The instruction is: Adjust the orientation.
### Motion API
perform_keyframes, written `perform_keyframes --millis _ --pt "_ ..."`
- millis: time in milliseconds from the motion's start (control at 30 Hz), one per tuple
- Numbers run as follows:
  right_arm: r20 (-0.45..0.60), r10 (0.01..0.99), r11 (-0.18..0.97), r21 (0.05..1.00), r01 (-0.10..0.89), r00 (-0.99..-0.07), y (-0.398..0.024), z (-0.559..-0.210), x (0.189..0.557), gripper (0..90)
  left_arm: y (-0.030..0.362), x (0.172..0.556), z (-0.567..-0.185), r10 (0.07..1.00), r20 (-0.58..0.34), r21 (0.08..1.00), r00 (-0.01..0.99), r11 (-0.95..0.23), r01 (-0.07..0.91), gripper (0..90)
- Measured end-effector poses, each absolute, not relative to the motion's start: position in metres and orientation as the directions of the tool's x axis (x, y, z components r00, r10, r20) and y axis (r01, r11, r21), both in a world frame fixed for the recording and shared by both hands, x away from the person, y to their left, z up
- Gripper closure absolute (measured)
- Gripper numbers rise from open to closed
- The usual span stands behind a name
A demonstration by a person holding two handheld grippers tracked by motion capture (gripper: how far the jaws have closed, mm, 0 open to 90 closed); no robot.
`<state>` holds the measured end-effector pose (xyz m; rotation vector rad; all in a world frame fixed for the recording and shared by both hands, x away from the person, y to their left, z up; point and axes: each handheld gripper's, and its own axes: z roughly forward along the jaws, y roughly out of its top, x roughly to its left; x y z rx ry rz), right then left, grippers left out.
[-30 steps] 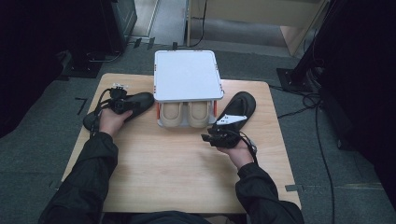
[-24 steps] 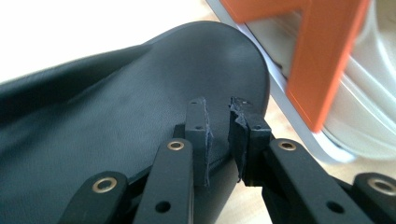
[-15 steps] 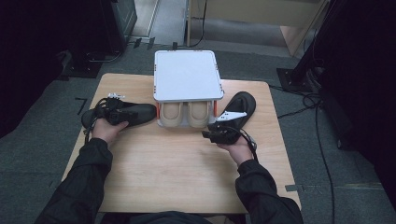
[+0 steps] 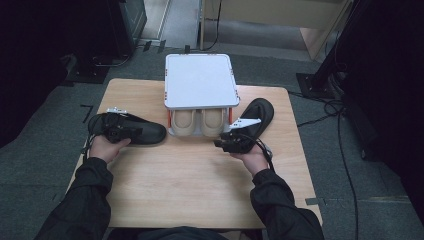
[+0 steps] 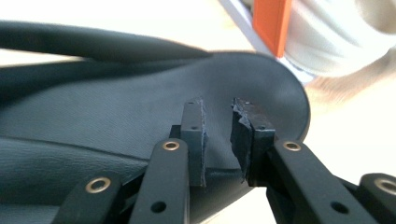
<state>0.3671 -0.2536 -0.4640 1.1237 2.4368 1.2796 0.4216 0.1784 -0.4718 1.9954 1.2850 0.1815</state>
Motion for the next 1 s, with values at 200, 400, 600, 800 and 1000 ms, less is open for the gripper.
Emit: perform_keyframes --millis 200,400,600,800,1000 --pt "0.186 0.684 0.355 0.759 0.545 -0.705 -0.251 -0.465 0.367 56.8 0.185 0.428 -0.464 0.858 -0.271 0.671 0.436 -0.156 0.725 69.0" --pt "0.181 0.682 0.36 0.76 0.541 -0.708 -0.25 -0.466 0.366 56.8 0.187 0.446 -0.467 0.89 -0.251 0.667 0.381 -0.126 0.735 60.5" --pt "0.178 0.69 0.364 0.752 0.549 -0.702 -0.252 -0.467 0.364 56.8 0.189 0.453 -0.473 0.905 -0.26 0.634 0.337 -0.104 0.767 50.0" --pt "0.175 0.696 0.361 0.753 0.55 -0.696 -0.256 -0.466 0.361 56.7 0.193 0.46 -0.477 0.911 -0.27 0.636 0.313 -0.075 0.768 49.2" --pt "0.171 0.7 0.363 0.751 0.551 -0.693 -0.257 -0.468 0.358 56.7 0.19 0.461 -0.476 0.916 -0.257 0.628 0.308 -0.084 0.773 45.6"
